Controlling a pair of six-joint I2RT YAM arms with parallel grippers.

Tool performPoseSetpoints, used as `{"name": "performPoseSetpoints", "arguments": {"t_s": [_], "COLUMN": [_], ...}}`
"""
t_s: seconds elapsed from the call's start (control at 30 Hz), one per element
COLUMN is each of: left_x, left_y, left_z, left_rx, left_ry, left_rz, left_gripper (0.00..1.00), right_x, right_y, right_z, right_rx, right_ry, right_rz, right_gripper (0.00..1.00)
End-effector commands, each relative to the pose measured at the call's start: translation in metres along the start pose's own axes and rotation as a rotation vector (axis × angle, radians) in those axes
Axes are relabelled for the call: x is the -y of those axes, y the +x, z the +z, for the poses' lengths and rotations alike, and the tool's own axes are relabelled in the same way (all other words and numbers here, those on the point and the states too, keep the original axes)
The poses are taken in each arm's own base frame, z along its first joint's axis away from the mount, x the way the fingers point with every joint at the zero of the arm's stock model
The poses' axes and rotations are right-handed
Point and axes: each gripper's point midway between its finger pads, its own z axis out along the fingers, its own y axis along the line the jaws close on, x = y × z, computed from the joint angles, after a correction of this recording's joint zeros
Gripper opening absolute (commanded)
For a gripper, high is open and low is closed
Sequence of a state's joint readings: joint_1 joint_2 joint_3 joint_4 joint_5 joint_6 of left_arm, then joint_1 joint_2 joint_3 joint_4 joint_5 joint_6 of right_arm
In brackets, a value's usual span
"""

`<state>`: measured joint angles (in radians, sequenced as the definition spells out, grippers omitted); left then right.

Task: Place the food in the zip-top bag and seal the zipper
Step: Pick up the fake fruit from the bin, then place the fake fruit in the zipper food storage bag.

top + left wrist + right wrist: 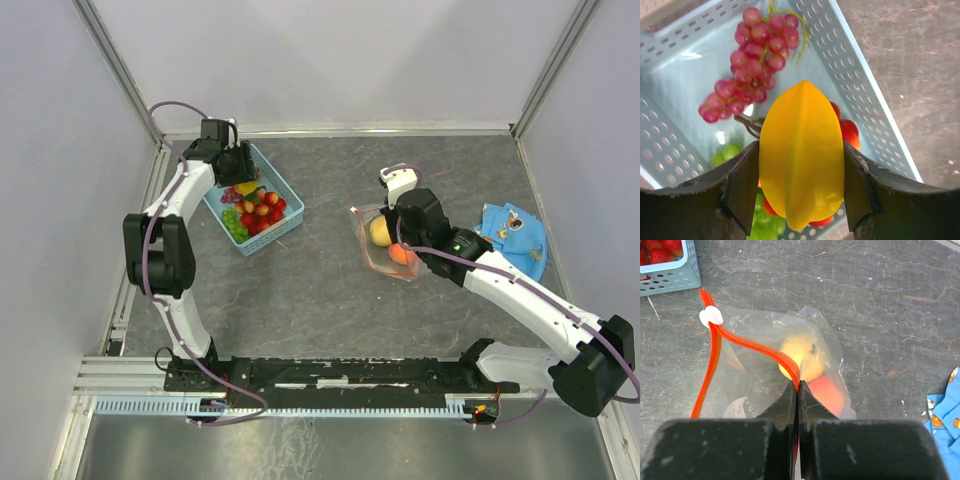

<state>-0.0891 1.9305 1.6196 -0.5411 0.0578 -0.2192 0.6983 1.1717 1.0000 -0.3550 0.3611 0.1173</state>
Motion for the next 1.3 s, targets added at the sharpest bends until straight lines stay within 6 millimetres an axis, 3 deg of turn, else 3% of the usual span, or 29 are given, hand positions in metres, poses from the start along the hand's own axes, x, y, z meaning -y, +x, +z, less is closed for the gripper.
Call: {"name": "performPoseSetpoints", "arguments": {"t_s": [0.0, 0.33, 0.4, 0.83, 1.07, 1.27], "left_x": [0.031, 0.074, 0.084, 0.165, 0.217, 0.248], "left_y": [-0.04, 0.012, 0.018, 0.07, 0.107, 0.125], "left_z": [-0.059, -0.117, -0.133, -0.193, -0.218, -0.229], "left_rx": [0.216, 0.293, 0.322, 0.374, 0.309, 0.274], "left_ry": [0.134, 0.377, 0.418, 0.688, 0.884, 0.98], "left_rz": [-0.147, -0.288, -0.286, -0.166, -0.1, -0.08], "left_gripper": [0.29, 0.25, 0.25, 0.25, 0.25, 0.25], "right_x": [-0.003, 0.0, -0.002, -0.019, -0.037, -0.046], "right_y": [-0.028, -0.027, -0.027, -0.03, -0.033, -0.038], "right_z": [-0.007, 0.0, 0.001, 0.017, 0.029, 0.033], "right_rx": [0.069, 0.03, 0.026, -0.022, -0.039, -0.039], "right_ry": [-0.027, 0.008, 0.001, -0.042, -0.101, -0.136], "right_rz": [0.059, 0.041, 0.047, 0.083, 0.123, 0.149], "right_gripper": [0.02, 0.02, 0.02, 0.02, 0.02, 0.02]}}
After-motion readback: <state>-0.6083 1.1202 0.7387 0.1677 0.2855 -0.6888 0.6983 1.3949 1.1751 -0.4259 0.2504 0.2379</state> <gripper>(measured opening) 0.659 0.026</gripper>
